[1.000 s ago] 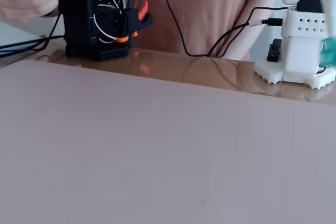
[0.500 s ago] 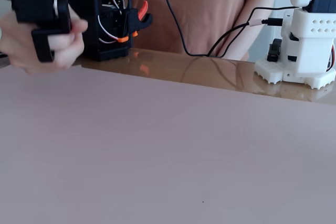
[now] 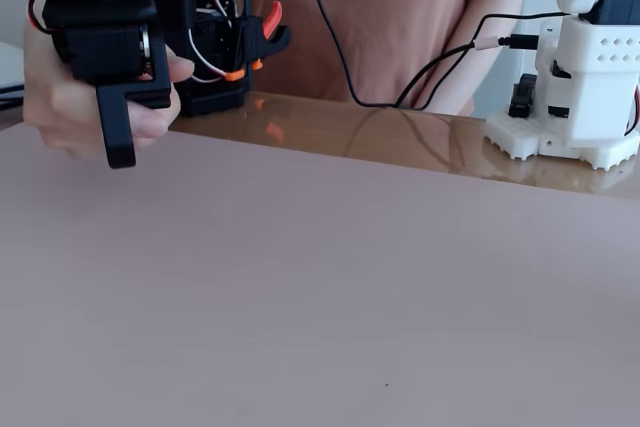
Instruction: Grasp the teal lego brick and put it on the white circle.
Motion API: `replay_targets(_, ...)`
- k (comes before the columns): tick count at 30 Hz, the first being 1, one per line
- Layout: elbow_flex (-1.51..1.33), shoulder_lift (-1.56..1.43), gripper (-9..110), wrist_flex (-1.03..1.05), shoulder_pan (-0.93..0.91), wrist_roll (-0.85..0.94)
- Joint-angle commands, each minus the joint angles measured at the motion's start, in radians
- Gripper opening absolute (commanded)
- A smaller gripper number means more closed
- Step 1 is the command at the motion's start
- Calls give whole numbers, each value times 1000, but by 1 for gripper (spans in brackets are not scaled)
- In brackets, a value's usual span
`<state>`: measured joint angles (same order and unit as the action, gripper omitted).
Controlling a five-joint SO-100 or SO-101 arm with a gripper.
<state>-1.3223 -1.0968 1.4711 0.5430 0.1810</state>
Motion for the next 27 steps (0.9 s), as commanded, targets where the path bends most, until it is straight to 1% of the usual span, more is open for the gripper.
replay_targets(1, 35, -18, 41, 12, 3, -2)
replay_targets(6, 41, -52, 45, 25, -5, -17)
replay_targets(11, 77, -201, 39, 84, -21, -51)
replay_targets(12, 77, -252, 37, 92, -28, -61)
replay_targets(14, 77, -354, 26, 106, -46, -89)
replay_targets(15, 74, -402, 19, 107, -61, -107)
replay_targets(16, 66, -449, 8, 107, -80, -126)
replay_targets(17, 44, -502, 4, 107, -100, -143)
replay_targets(19, -55, -632, 2, 71, -144, -166)
replay_targets(21, -235, -815, 0, -18, -190, -167)
replay_targets(27, -686, -1325, 0, -166, -356, -91)
